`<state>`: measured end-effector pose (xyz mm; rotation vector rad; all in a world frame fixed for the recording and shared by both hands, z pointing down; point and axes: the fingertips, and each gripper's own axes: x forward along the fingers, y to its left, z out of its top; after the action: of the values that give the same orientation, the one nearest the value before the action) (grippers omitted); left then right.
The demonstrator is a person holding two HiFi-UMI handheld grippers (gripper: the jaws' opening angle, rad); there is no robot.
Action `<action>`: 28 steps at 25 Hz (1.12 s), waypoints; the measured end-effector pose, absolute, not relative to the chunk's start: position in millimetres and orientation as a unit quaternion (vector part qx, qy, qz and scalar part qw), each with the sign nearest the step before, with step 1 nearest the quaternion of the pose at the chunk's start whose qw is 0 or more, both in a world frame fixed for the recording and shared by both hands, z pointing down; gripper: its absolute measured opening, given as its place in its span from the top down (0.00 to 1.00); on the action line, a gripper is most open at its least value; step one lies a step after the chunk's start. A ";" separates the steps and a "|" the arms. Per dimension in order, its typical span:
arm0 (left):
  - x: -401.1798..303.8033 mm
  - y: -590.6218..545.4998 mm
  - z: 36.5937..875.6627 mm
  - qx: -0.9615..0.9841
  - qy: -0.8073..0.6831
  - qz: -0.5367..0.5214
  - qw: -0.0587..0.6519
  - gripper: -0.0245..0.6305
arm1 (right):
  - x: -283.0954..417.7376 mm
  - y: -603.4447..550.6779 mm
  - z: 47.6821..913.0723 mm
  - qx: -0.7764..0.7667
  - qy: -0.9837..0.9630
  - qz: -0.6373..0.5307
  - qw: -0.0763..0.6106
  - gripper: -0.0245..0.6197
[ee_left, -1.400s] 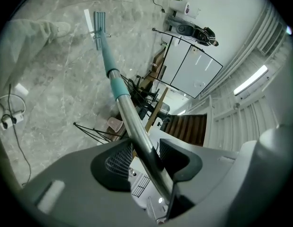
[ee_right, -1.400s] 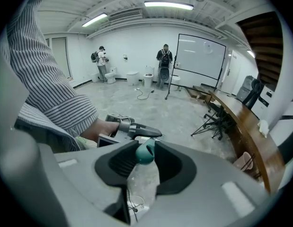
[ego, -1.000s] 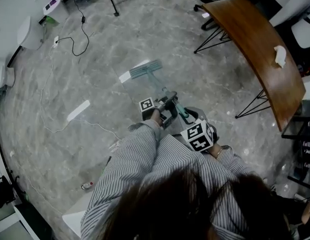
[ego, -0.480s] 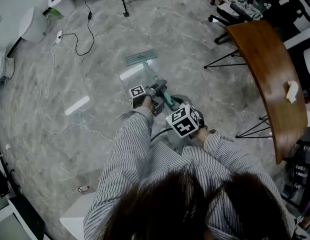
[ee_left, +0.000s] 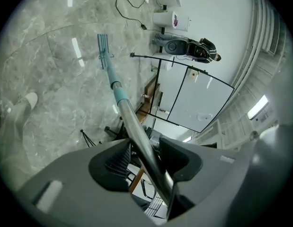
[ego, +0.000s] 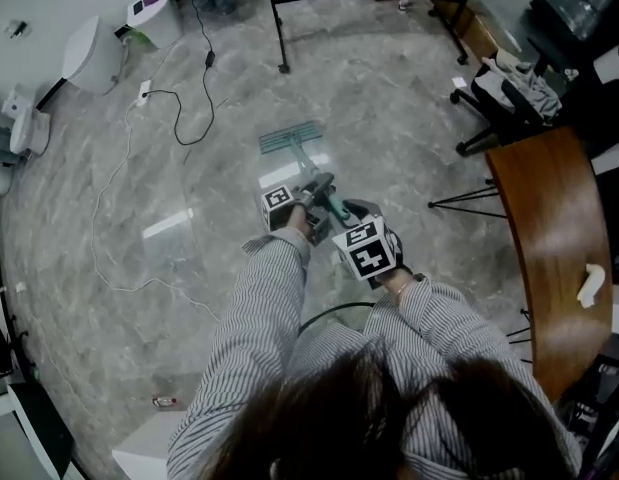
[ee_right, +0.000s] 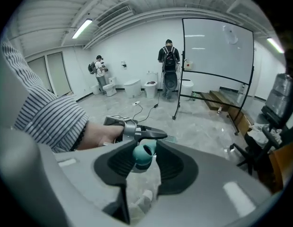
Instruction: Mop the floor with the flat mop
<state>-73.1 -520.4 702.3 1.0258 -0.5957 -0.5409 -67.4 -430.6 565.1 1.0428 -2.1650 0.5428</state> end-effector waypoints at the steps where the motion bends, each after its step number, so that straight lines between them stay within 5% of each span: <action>1: -75.8 -533.9 700.7 0.478 -0.280 -0.253 0.793 0.69 | -69.2 -444.2 564.4 0.401 -0.830 0.215 0.323 0.77; 15: -60.0 -572.3 701.4 0.481 -0.279 -0.269 0.787 0.69 | -45.0 -487.5 571.6 0.430 -0.823 0.223 0.297 0.78; 28: -36.3 -394.1 685.6 0.479 -0.244 -0.269 0.799 0.68 | -27.0 -313.1 562.3 0.452 -0.810 0.229 0.297 0.78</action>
<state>-36.3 -394.1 685.6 1.0269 -0.5240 -0.5764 -27.0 -313.1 562.3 1.2009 -2.1526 0.6090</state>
